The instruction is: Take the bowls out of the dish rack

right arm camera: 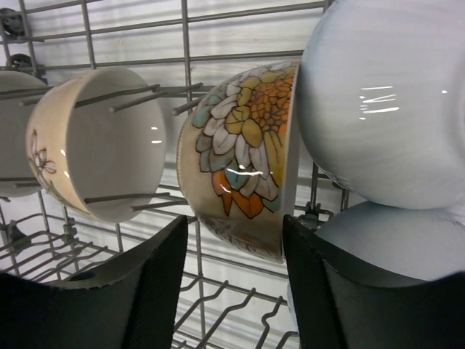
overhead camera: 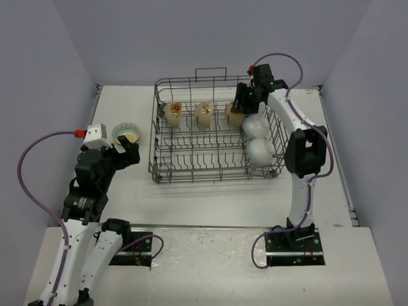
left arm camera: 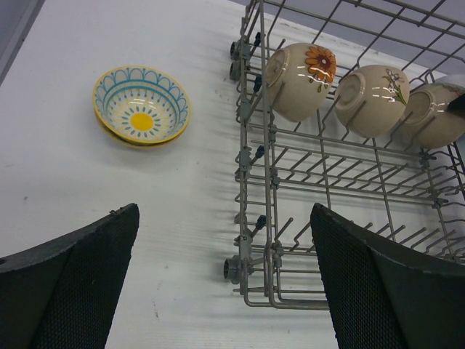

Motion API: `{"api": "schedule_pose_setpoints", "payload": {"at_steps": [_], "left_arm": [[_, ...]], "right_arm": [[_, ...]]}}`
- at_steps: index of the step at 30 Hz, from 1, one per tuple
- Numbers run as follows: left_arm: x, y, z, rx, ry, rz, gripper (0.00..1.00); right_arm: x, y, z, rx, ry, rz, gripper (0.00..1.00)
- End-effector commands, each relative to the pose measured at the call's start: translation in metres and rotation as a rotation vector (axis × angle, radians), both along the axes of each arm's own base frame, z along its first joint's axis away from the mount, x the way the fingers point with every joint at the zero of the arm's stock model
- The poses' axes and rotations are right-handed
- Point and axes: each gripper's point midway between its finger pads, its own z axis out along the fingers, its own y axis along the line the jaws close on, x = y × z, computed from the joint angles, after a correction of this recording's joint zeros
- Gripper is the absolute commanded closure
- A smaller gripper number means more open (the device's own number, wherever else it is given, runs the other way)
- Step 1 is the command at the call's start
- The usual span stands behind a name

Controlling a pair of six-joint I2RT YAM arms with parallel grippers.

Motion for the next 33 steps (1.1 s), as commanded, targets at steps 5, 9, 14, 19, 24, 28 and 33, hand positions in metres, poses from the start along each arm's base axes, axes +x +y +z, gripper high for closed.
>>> {"api": "schedule_pose_setpoints", "payload": {"at_steps": [5, 9, 14, 19, 24, 28, 33], "left_arm": [[0.004, -0.002, 0.008, 0.020, -0.041, -0.018, 0.00], [0.004, -0.001, 0.008, 0.023, -0.040, -0.014, 0.00], [0.004, -0.001, 0.008, 0.021, -0.041, -0.015, 0.00], [0.004, -0.001, 0.008, 0.022, -0.040, -0.012, 0.00], [0.004, -0.001, 0.009, 0.021, -0.043, -0.014, 0.00], [0.004, -0.001, 0.009, 0.023, -0.043, -0.014, 0.00], [0.004, -0.001, 0.009, 0.022, -0.043, -0.016, 0.00]], "right_arm": [[0.010, 0.014, 0.013, 0.143, -0.020, 0.023, 0.49], [0.009, 0.012, 0.014, 0.193, -0.015, 0.032, 0.54], [0.009, 0.014, 0.015, 0.236, -0.012, 0.049, 0.56], [0.009, 0.020, 0.011, 0.295, 0.009, 0.084, 0.59], [0.010, 0.022, 0.007, 0.317, 0.020, 0.096, 0.56], [0.010, 0.023, 0.005, 0.329, 0.022, 0.117, 0.55], [0.009, 0.025, 0.004, 0.366, 0.033, 0.147, 0.65]]}}
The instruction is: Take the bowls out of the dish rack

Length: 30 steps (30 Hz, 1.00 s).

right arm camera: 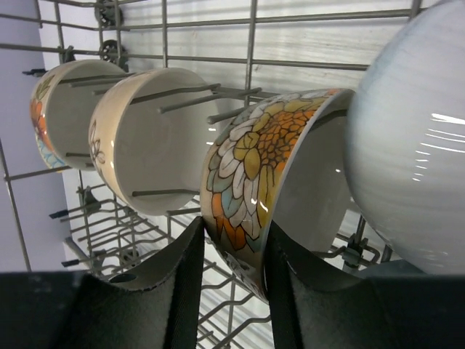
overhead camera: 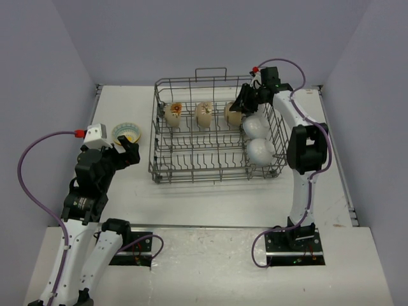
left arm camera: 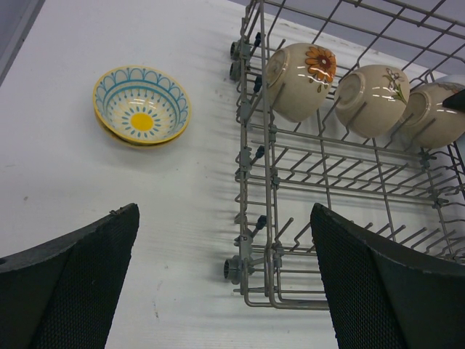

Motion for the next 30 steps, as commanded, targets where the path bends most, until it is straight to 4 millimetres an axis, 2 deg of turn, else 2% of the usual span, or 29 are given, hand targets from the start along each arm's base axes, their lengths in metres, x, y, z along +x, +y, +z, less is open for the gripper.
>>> {"api": "schedule_pose_setpoints", "payload": {"at_steps": [1, 2, 6, 9, 11, 15, 30], "left_arm": [[0.004, -0.001, 0.009, 0.023, -0.043, -0.016, 0.00], [0.004, -0.001, 0.009, 0.022, -0.043, -0.015, 0.00], [0.004, -0.001, 0.009, 0.021, -0.044, -0.017, 0.00], [0.003, -0.001, 0.010, 0.021, -0.046, -0.017, 0.00], [0.003, -0.001, 0.009, 0.021, -0.044, -0.017, 0.00], [0.004, -0.002, 0.009, 0.021, -0.043, -0.018, 0.00], [0.003, 0.000, 0.010, 0.022, -0.049, -0.011, 0.00]], "right_arm": [[0.000, 0.013, 0.011, 0.103, -0.007, 0.067, 0.67], [-0.001, 0.014, 0.011, 0.109, -0.008, 0.072, 0.75], [-0.002, 0.016, 0.017, 0.154, -0.012, 0.083, 0.80], [-0.003, 0.016, 0.019, 0.191, -0.013, 0.094, 0.94], [-0.003, 0.017, 0.020, 0.216, -0.016, 0.101, 1.00], [-0.006, 0.018, 0.033, 0.310, -0.018, 0.108, 1.00], [-0.009, 0.017, 0.084, 0.434, -0.109, 0.121, 1.00]]}}
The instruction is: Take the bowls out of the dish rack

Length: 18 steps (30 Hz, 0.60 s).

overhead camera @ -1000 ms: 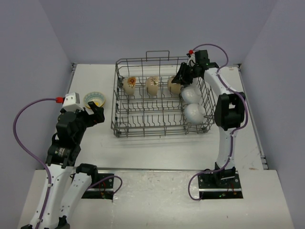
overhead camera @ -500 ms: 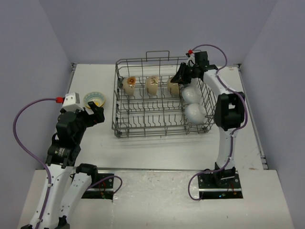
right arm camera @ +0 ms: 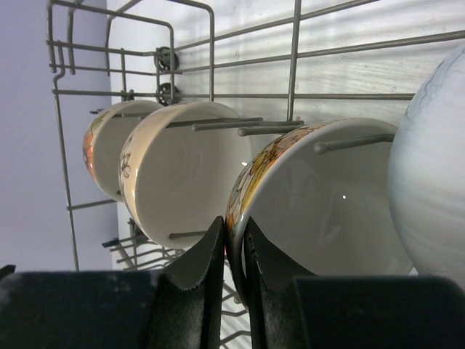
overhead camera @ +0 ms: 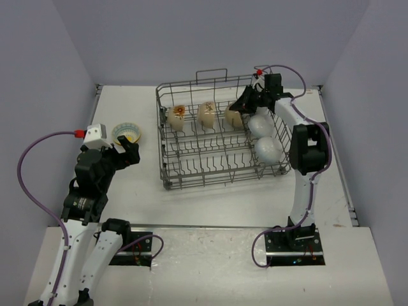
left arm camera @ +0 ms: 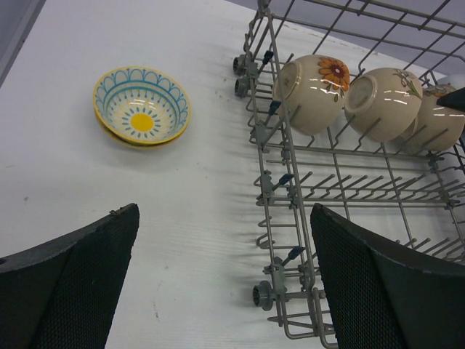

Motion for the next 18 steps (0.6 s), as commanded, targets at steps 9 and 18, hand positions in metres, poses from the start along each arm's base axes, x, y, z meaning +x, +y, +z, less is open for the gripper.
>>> {"api": "schedule_pose_setpoints", "payload": {"at_steps": [9, 18], "left_arm": [[0.004, -0.001, 0.010, 0.022, -0.047, -0.013, 0.00], [0.003, 0.000, 0.010, 0.023, -0.047, -0.011, 0.00]], "right_arm": [[-0.016, 0.000, 0.092, 0.196, -0.108, 0.064, 1.00], [-0.018, 0.003, 0.127, 0.265, -0.163, 0.059, 1.00]]}}
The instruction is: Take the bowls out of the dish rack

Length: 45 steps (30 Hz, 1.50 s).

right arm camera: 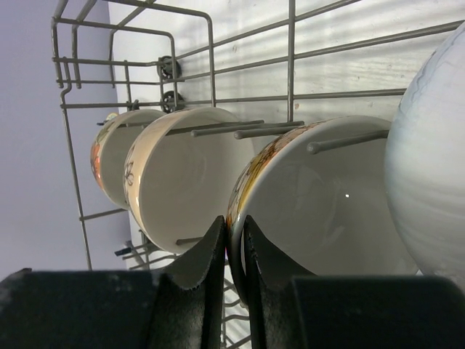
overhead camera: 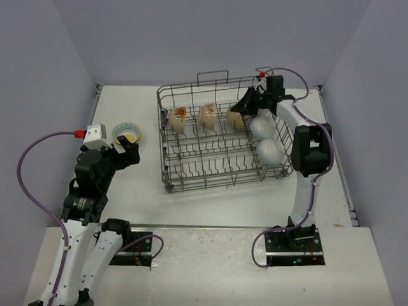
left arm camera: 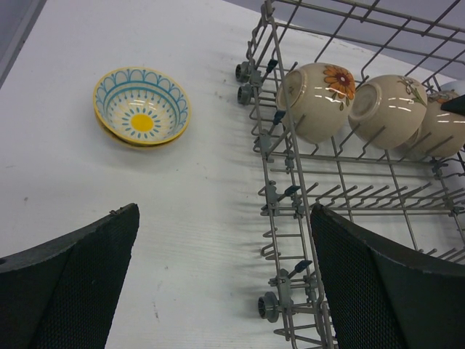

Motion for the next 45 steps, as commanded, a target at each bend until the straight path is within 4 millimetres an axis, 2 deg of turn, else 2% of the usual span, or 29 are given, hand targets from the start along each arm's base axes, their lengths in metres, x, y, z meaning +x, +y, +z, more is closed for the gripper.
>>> {"api": "schedule_pose_setpoints", "payload": {"at_steps": [1, 11, 22, 23, 24, 27, 32, 34, 35, 36, 38, 39, 40, 42, 44, 45], "left_arm": [[0.004, 0.000, 0.009, 0.024, -0.043, -0.010, 0.00], [0.004, 0.000, 0.010, 0.022, -0.047, -0.011, 0.00], [0.004, 0.000, 0.010, 0.022, -0.047, -0.011, 0.00], [0.004, 0.000, 0.010, 0.022, -0.047, -0.011, 0.00], [0.004, 0.000, 0.009, 0.023, -0.046, -0.011, 0.00], [0.004, 0.000, 0.009, 0.023, -0.043, -0.011, 0.00], [0.006, -0.001, 0.008, 0.025, -0.037, -0.015, 0.00], [0.006, -0.001, 0.008, 0.025, -0.037, -0.015, 0.00], [0.006, -0.001, 0.008, 0.025, -0.037, -0.013, 0.00], [0.006, -0.001, 0.008, 0.025, -0.037, -0.013, 0.00], [0.006, -0.001, 0.007, 0.026, -0.032, -0.013, 0.00], [0.007, -0.001, 0.007, 0.025, -0.032, -0.015, 0.00], [0.007, -0.001, 0.006, 0.026, -0.031, -0.015, 0.00], [0.007, -0.001, 0.005, 0.026, -0.026, -0.015, 0.00], [0.007, -0.002, 0.007, 0.025, -0.032, -0.016, 0.00], [0.007, -0.002, 0.006, 0.025, -0.031, -0.016, 0.00]], "right_arm": [[-0.011, 0.008, 0.131, 0.235, -0.220, 0.085, 1.00], [-0.014, 0.002, 0.175, 0.296, -0.328, -0.014, 1.00], [-0.010, -0.002, 0.137, 0.142, -0.243, 0.027, 1.00], [-0.009, -0.004, 0.133, 0.112, -0.224, 0.022, 0.96], [-0.008, -0.007, 0.121, 0.062, -0.228, 0.040, 0.79], [-0.018, -0.019, 0.101, -0.083, -0.161, 0.035, 0.64], [-0.025, -0.033, 0.081, -0.232, -0.145, 0.048, 0.60], [-0.028, -0.032, 0.073, -0.299, -0.127, 0.053, 0.55], [-0.031, -0.026, 0.070, -0.338, -0.140, 0.081, 0.55], [-0.028, -0.029, 0.063, -0.399, -0.124, 0.065, 0.50], [-0.030, -0.020, 0.060, -0.487, -0.140, 0.085, 0.45], [-0.024, -0.027, 0.049, -0.571, -0.131, 0.050, 0.43], [-0.024, -0.023, 0.046, -0.613, -0.136, 0.049, 0.37], [-0.017, -0.032, 0.044, -0.710, -0.142, -0.007, 0.28], [-0.016, -0.032, 0.044, -0.758, -0.158, -0.035, 0.18], [-0.016, -0.032, 0.045, -0.770, -0.166, -0.044, 0.18]]}}
